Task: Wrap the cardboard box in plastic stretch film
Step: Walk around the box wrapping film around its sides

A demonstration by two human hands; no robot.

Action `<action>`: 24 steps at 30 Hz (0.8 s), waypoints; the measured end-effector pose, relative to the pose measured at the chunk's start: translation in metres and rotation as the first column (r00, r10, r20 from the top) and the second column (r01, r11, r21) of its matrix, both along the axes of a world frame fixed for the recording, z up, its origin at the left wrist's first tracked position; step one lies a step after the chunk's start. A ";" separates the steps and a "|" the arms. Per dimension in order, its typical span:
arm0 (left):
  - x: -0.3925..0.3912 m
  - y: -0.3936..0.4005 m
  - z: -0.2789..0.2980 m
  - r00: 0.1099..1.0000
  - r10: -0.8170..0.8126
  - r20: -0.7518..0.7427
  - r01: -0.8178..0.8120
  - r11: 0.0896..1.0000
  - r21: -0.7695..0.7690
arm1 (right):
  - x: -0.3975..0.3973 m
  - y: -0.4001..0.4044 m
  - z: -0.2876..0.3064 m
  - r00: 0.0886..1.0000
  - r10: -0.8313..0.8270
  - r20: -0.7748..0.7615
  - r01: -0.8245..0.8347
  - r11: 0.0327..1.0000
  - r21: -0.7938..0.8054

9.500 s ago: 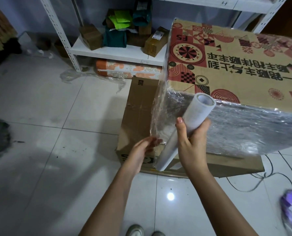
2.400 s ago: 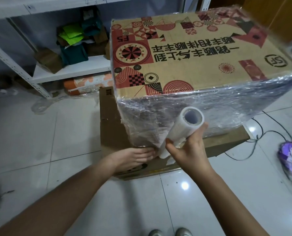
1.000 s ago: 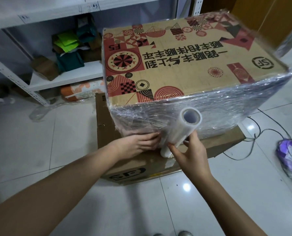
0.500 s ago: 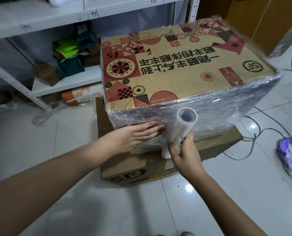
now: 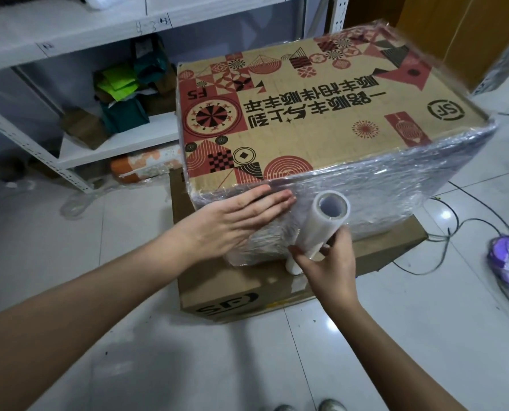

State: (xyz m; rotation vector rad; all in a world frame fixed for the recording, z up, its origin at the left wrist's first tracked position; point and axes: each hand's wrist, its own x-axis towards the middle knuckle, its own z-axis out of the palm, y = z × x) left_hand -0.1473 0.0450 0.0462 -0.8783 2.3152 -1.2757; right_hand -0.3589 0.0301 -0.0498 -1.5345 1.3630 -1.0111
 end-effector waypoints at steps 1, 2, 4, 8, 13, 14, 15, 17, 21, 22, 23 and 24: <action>0.000 0.000 -0.002 1.000 0.001 0.010 -0.001 1.000 -0.015 | -0.001 0.000 0.000 1.000 -0.008 0.006 0.008 1.000 0.021; 0.000 0.000 -0.004 1.000 0.002 0.019 -0.002 1.000 -0.030 | -0.003 0.000 -0.001 1.000 -0.010 -0.002 0.010 1.000 0.018; 0.001 0.000 -0.005 1.000 0.003 0.030 -0.001 0.998 -0.056 | -0.009 -0.001 -0.001 0.998 0.014 -0.056 -0.016 0.999 -0.043; -0.002 0.001 -0.004 1.000 0.004 0.006 -0.004 0.999 -0.052 | -0.020 0.001 0.002 0.983 0.090 -0.158 -0.105 0.990 -0.090; -0.013 0.015 -0.012 0.998 -0.067 -0.003 0.067 0.998 0.019 | -0.006 0.003 0.007 0.972 0.001 -0.236 -0.008 1.000 -0.027; -0.015 0.015 -0.014 0.994 -0.103 0.024 0.101 0.993 0.065 | -0.003 0.001 0.008 0.967 -0.028 -0.253 0.023 0.999 -0.023; -0.016 0.013 -0.014 0.993 -0.115 0.038 0.111 0.988 0.109 | -0.002 0.000 0.008 0.960 -0.057 -0.273 0.051 0.998 -0.030; -0.015 0.006 -0.014 0.992 -0.095 0.081 0.085 0.989 0.123 | -0.002 -0.005 0.007 0.951 -0.106 -0.289 0.095 0.994 -0.053; -0.006 -0.001 -0.022 0.975 -0.038 0.218 0.031 0.999 0.038 | -0.010 -0.010 0.002 0.969 -0.077 -0.234 0.059 0.995 -0.080; -0.005 -0.001 -0.023 0.971 -0.027 0.236 0.022 0.999 0.023 | -0.014 -0.010 0.002 0.979 -0.066 -0.194 0.052 0.996 -0.073; -0.006 -0.001 -0.024 0.969 -0.014 0.249 0.011 1.000 0.012 | -0.018 -0.010 0.002 0.984 -0.060 -0.171 0.047 0.995 -0.084; -0.007 0.000 -0.025 0.967 0.001 0.255 -0.002 1.000 0.005 | -0.022 -0.010 0.003 0.984 -0.056 -0.169 0.037 0.993 -0.111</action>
